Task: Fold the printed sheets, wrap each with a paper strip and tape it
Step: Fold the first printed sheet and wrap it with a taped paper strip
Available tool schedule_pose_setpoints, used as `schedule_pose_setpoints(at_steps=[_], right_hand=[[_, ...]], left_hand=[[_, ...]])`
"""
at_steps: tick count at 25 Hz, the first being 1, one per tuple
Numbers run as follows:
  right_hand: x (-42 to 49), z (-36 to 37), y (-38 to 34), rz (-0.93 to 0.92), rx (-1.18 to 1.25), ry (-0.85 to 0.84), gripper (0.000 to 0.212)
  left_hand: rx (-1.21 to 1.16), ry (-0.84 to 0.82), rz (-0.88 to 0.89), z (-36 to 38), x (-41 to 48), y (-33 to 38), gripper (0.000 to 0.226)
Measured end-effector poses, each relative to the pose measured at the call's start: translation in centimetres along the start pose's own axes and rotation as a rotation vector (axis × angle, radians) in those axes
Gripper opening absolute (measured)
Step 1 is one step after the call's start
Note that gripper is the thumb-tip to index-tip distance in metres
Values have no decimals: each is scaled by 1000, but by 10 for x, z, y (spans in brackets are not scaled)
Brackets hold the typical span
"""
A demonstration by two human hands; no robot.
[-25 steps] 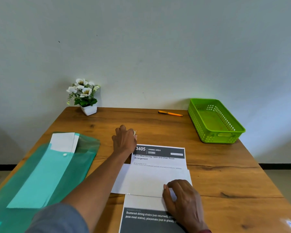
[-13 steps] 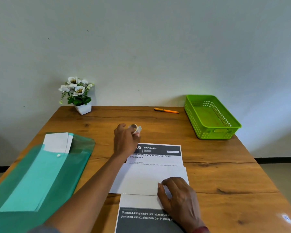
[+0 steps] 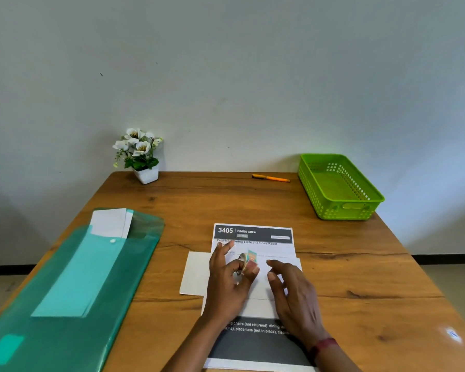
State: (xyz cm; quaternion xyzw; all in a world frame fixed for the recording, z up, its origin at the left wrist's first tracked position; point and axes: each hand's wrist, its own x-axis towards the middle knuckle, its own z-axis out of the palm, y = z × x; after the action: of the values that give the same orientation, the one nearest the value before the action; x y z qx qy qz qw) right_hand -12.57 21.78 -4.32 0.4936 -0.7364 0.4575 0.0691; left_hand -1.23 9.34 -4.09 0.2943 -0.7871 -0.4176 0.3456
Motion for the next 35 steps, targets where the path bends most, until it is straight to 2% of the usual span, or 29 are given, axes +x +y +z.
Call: schedule_pose_setpoints(at_steps=[3,6,9,13,19,35], right_hand=[[1,1,4,6,31,-32,26],[5,3,11,177,190,-6,25],[10,3,20,273,341,-1,33],[9,3,17,226,334,-6,31],[9,3,17,227,327,-18,14],[10,2,17,230,320,-11,17]], left_hand=[[103,11,94,4,-3,-9,23],[198,-18,212,8,-6,-13,27],[268,-81,234,9,-6,-13,33],[298,-120,213,9,-5,-12,34],[353,-159,218,9,-6,-11,34],[367,-172,150,10,-7,-7,34]])
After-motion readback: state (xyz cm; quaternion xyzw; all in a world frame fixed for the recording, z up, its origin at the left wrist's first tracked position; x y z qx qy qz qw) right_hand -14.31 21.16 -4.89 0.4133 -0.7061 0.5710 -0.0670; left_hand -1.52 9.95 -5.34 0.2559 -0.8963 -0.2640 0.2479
